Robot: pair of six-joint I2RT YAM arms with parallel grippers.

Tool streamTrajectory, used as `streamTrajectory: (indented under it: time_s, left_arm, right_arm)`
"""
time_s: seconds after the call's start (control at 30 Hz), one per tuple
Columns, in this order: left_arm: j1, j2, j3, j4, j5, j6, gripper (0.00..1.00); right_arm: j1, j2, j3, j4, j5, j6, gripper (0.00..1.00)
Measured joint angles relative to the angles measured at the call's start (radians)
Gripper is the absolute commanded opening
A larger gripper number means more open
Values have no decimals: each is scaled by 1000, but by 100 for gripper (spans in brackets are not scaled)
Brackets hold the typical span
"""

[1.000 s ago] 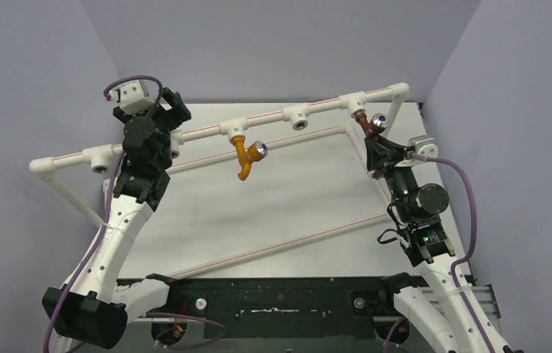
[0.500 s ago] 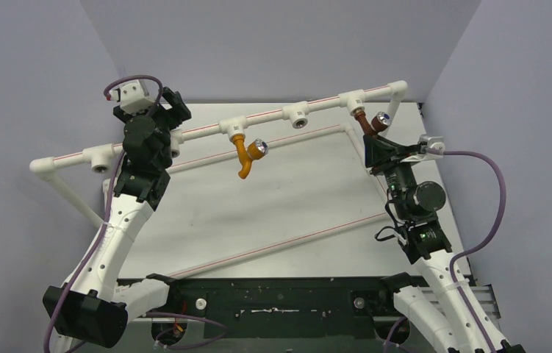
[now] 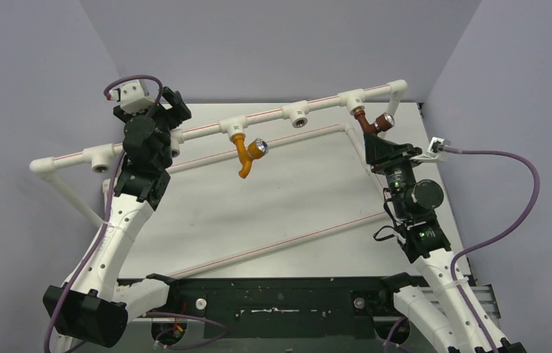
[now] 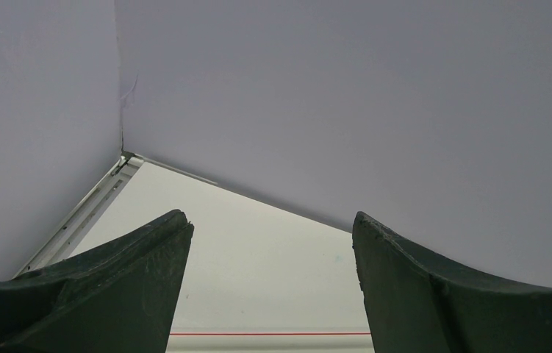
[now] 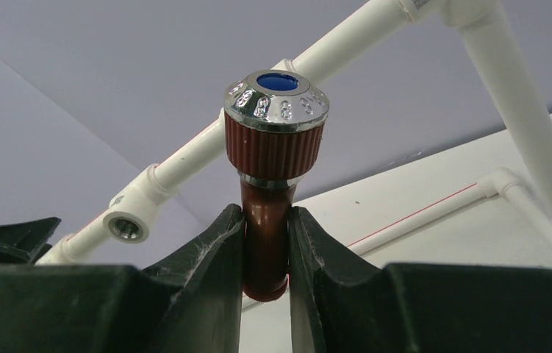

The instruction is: Install the water faucets

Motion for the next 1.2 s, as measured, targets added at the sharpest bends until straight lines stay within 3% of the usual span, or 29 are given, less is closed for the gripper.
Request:
streamTrajectory:
  time_s: [1.2]
  left_arm:
    - [0,0,-6,13,8,0,78]
  right_arm:
    - [6,14,15,-149,97,909,0]
